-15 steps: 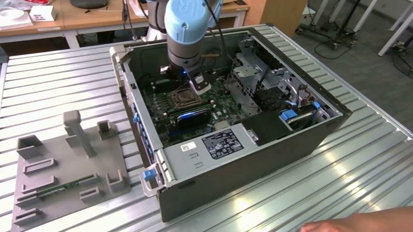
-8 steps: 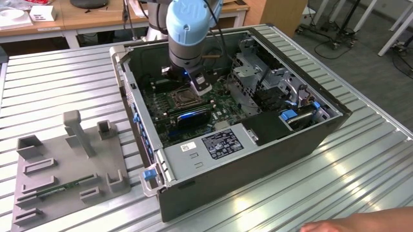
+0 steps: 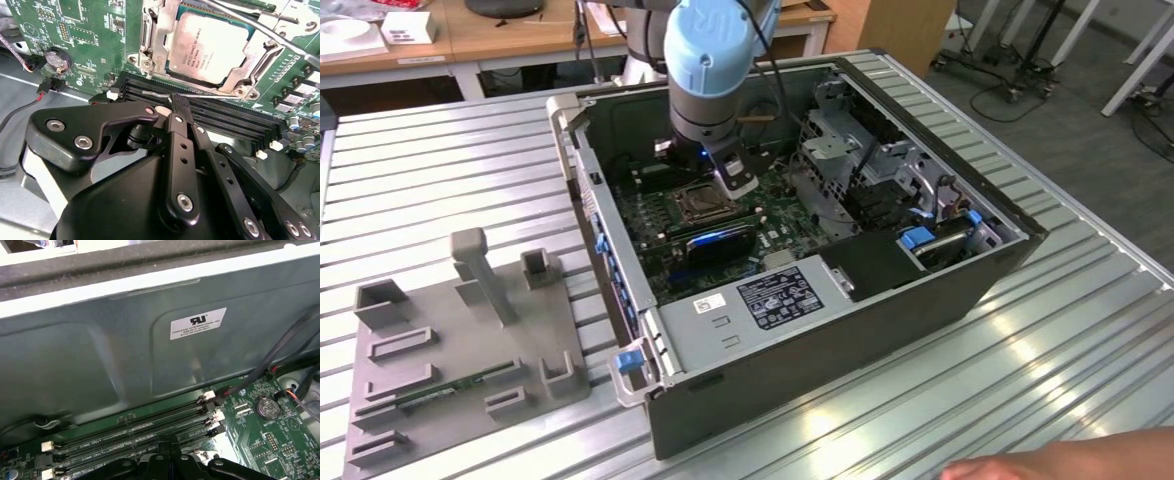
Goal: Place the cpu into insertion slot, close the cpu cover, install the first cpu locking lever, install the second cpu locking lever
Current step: 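Install the first cpu locking lever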
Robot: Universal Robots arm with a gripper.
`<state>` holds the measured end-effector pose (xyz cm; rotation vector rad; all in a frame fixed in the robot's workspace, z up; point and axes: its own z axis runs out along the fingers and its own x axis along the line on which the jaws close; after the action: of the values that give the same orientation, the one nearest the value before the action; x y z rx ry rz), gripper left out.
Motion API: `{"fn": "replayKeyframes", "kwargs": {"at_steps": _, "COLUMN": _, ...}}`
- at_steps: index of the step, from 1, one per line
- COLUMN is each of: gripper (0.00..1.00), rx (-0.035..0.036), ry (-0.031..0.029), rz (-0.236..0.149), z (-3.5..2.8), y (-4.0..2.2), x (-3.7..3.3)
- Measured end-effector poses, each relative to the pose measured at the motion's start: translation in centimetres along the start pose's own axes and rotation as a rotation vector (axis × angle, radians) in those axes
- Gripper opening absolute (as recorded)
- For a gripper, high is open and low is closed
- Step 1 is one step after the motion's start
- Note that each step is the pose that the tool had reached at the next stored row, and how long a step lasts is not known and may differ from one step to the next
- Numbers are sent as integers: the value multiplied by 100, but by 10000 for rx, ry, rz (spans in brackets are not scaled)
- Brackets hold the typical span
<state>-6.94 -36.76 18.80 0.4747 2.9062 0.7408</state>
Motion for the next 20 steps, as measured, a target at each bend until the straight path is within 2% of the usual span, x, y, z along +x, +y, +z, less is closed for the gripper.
{"fn": "replayKeyframes", "kwargs": {"at_steps": 7, "gripper": 11, "rx": 0, "ry": -6, "rz": 10, "z": 37, "y": 49, "x": 21}}
{"fn": "replayKeyframes", "kwargs": {"at_steps": 16, "gripper": 11, "rx": 5, "ry": -29, "rz": 4, "z": 39, "y": 56, "x": 48}}
{"fn": "replayKeyframes", "kwargs": {"at_steps": 18, "gripper": 11, "rx": 33, "ry": -40, "rz": -3, "z": 31, "y": 67, "x": 50}}
{"fn": "replayKeyframes", "kwargs": {"at_steps": 19, "gripper": 11, "rx": 69, "ry": -52, "rz": -11, "z": 28, "y": 71, "x": 50}}
{"fn": "replayKeyframes", "kwargs": {"at_steps": 20, "gripper": 11, "rx": 139, "ry": -74, "rz": -25, "z": 26, "y": 73, "x": 51}}
